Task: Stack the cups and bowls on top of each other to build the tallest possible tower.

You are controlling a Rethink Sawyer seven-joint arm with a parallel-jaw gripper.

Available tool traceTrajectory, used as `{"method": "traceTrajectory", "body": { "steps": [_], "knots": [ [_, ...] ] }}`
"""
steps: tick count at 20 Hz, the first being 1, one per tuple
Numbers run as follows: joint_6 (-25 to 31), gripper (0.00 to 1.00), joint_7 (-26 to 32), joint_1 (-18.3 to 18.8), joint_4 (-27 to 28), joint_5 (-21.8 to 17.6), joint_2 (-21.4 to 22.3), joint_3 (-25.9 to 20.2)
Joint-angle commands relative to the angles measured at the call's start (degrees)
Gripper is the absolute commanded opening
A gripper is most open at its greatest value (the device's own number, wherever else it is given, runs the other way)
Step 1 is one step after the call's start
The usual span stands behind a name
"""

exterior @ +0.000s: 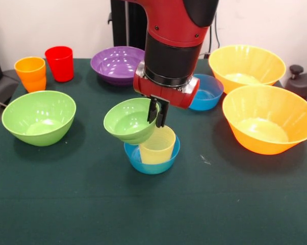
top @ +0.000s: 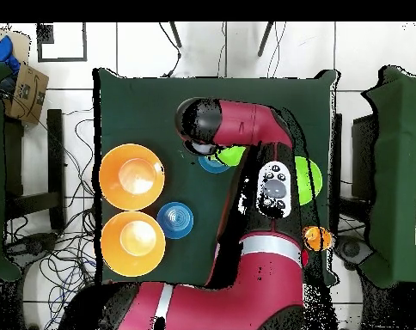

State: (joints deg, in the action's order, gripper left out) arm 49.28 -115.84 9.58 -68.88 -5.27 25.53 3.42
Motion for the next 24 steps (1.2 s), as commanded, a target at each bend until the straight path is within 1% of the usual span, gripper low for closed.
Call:
{"method": "traceTrajectory", "body": {
  "steps": [1,10,16,24],
  "knots": [
    [4.5,0.0,-4.5,-1.8,0.1,0.5,-1.1,-2.8],
    [5.9,0.0,-6.2,-3.0,1.0,2.1,-1.8,-2.5],
    [5.5,0.0,-7.3,-4.0,1.0,2.7,-2.1,-1.8],
    [3.9,0.0,-7.7,-5.7,-0.1,2.0,-2.2,0.0]
  ]
}}
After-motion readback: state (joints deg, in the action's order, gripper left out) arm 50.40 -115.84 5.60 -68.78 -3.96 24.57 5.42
